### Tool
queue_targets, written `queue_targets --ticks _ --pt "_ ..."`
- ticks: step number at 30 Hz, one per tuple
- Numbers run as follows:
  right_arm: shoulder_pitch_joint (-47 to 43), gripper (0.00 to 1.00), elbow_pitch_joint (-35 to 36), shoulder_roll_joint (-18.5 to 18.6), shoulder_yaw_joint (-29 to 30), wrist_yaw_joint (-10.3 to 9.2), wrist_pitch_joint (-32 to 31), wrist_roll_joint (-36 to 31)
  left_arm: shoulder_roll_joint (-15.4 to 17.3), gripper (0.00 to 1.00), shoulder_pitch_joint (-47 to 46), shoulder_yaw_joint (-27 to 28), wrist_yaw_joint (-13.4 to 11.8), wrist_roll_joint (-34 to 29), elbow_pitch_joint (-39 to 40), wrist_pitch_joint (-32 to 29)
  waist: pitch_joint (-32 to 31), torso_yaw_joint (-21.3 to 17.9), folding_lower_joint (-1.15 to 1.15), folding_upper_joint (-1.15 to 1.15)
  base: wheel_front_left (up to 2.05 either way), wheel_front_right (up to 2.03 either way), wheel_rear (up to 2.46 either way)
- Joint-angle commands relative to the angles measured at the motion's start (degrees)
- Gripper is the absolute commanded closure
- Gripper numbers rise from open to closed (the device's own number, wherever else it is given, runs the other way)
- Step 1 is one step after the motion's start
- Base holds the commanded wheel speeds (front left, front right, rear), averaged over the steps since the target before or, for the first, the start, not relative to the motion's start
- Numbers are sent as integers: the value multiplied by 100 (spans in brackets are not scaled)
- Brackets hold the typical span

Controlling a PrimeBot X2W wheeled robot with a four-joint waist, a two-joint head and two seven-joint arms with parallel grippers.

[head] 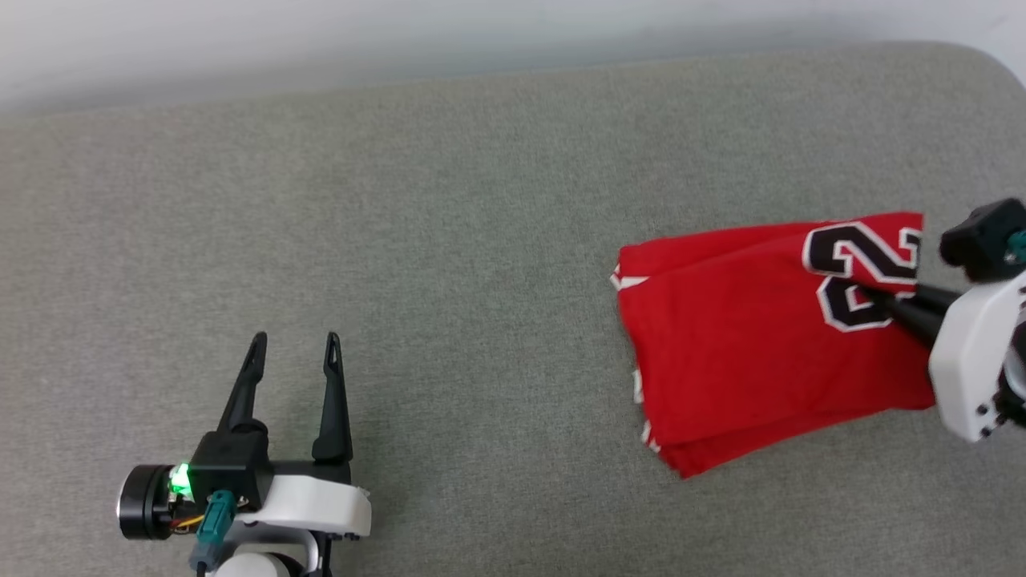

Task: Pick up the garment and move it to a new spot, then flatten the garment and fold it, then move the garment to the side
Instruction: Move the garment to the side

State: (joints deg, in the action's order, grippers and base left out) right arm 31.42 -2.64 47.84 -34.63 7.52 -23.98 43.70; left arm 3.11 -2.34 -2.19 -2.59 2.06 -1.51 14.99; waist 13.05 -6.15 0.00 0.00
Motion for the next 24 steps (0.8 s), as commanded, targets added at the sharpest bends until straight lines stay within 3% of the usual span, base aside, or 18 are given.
queue_targets --ticks 1,12,24 --pt "206 100 -138 135 -4 -7 15 -105 34 0 -111 8 16 -46 65 25 216 -95 0 0 0 0 0" --pt "966 100 -1497 935 255 -8 233 -465 128 0 -596 -12 139 -142 304 20 1098 84 0 0 0 0 0" --pt "1248 100 -3087 1105 1217 -9 384 -728 108 0 -894 -111 150 -147 368 20 1587 251 0 0 0 0 0"
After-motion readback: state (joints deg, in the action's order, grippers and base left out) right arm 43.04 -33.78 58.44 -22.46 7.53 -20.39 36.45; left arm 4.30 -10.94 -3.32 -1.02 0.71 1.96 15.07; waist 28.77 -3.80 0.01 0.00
